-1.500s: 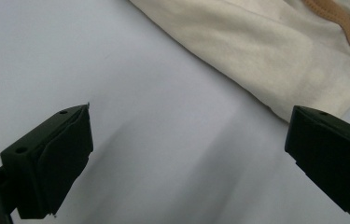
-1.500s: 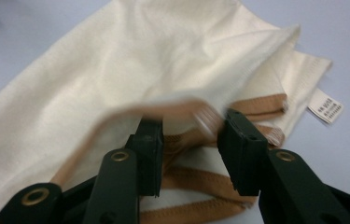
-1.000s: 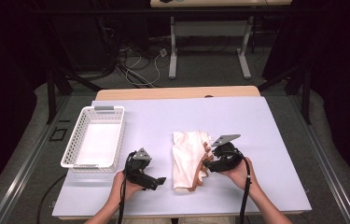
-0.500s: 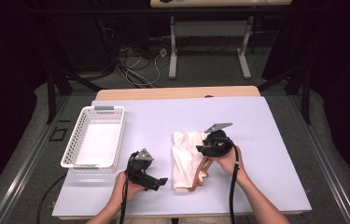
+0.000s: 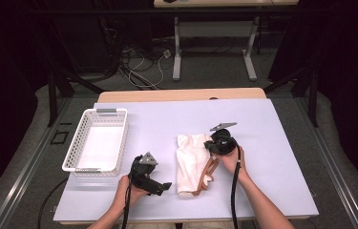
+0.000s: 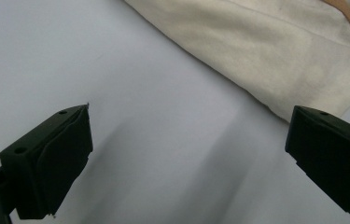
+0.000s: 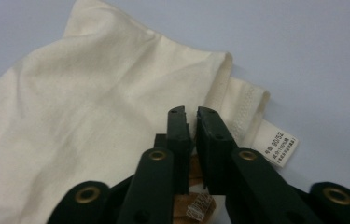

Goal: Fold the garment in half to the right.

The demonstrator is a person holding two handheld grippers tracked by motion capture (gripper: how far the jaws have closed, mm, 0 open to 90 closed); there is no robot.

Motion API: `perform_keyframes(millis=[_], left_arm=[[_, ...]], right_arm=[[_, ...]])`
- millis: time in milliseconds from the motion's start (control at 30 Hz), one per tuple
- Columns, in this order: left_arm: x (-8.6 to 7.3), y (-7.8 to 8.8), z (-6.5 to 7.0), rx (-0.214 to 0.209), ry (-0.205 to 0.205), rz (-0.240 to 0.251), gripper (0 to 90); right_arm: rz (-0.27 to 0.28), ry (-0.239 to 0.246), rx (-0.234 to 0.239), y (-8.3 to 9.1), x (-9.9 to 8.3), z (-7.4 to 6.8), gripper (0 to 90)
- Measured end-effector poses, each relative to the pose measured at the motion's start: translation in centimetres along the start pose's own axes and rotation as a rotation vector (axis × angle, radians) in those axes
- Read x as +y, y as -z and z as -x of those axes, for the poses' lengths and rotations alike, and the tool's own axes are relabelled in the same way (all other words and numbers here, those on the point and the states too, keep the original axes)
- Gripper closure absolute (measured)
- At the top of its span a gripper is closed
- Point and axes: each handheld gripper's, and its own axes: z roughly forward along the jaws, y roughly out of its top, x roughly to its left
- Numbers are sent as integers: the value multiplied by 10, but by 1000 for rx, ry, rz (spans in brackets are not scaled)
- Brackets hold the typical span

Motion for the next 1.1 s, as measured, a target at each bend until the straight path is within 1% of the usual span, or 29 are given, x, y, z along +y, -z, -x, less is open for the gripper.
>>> perform_keyframes(millis=[33,67,133,167,200,300,333,500,533,567,600,633,667,700,733,767,800,833,867,933,967,1033,1067,1100], left_arm=[[0,0,0,1,-3,-2,8],[0,0,0,0,-2,-2,8],[0,0,0,-2,-1,-3,8],[0,0,0,-4,0,-3,7],[0,0,0,-4,-1,-4,8],[0,0,0,-4,-3,-4,8],[0,1,0,-5,-3,-4,7],[0,0,0,-11,-3,-7,6],[0,1,-1,-10,-9,-10,5],[0,1,-1,-11,-9,-11,4],[0,1,-1,-12,-10,-13,4],[0,1,-1,-14,-11,-13,4],[0,1,0,-16,-12,-14,4],[0,0,0,-17,-11,-16,4],[-1,0,0,-18,-6,-15,4],[-1,0,0,-18,-7,-16,4],[-1,0,0,-18,-8,-18,4],[-1,-1,0,-19,-1,-19,4],[-1,-1,-1,-18,-6,-21,3],[-1,-1,-1,-18,-3,-18,4],[-1,-1,-2,-14,-9,-19,4],[0,-1,-2,-15,-8,-20,4],[-1,-2,-1,-19,-1,-19,3],[-1,-2,-1,-22,6,-19,3]], right_arm=[[10,0,0,0,0,0,889],[5,4,-7,2,0,0,893],[13,12,-7,4,0,-2,897],[26,13,-8,5,0,-2,900],[20,21,-13,6,1,-3,900],[32,32,-22,10,1,-3,900],[24,36,-28,12,1,-3,900],[35,55,-65,22,-2,-2,900],[36,62,-72,24,-3,-1,900],[41,57,-80,26,-3,-2,900],[43,67,-88,28,-4,-2,900],[42,68,-86,30,-4,-2,900],[26,71,-65,32,-5,-3,896],[26,71,-65,32,-5,-3,896],[8,74,-40,30,-5,-3,884],[-13,83,-42,29,-5,-3,834],[-9,76,-40,26,-5,-3,796],[-5,79,-34,24,-4,-1,758],[11,59,-29,22,-3,1,735],[35,30,-12,18,2,6,708],[47,15,-18,16,5,7,701],[69,3,-24,12,8,9,684],[62,-12,-18,5,11,11,656],[62,-12,-18,5,11,11,656]])
